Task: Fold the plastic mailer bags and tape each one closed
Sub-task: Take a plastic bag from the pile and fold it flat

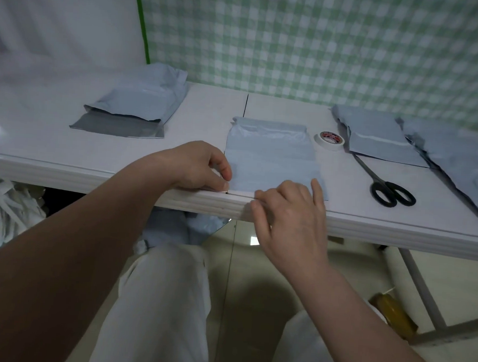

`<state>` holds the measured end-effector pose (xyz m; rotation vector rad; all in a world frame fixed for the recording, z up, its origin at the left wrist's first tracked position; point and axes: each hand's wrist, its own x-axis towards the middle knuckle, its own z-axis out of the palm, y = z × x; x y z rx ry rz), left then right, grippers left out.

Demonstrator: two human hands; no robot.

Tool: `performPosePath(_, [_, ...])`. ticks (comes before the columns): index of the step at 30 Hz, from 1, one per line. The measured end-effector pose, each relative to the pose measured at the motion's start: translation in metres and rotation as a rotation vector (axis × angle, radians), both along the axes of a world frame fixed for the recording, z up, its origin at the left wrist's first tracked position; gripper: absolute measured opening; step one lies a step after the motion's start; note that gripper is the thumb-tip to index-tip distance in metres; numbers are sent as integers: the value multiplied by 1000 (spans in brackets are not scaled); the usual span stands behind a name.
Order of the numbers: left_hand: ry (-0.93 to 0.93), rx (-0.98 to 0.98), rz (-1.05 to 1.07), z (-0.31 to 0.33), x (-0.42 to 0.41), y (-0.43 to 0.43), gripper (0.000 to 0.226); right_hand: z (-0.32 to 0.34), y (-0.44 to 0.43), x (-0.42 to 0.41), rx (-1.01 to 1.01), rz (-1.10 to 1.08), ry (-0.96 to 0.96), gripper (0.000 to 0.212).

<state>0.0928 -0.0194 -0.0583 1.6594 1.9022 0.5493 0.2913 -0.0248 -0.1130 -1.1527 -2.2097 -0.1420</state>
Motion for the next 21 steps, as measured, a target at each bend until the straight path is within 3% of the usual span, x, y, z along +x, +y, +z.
performPosePath(9, [73,-15,-22,6,5,-4,17,-2,18,55,31,-203,29,21])
performPosePath(12, [447,63,-17,8,32,-4,35,-4,17,54,48,-210,51,18])
performPosePath(14, [605,235,-52,0,60,-5,50,-6,17,54,46,-201,60,17])
performPosePath(18, [563,332,-321,-26,105,-17,43,-9,16,59,32,-192,65,19])
performPosePath(21, [558,329,-330,-34,109,-26,46,-10,16,60,24,-181,64,22])
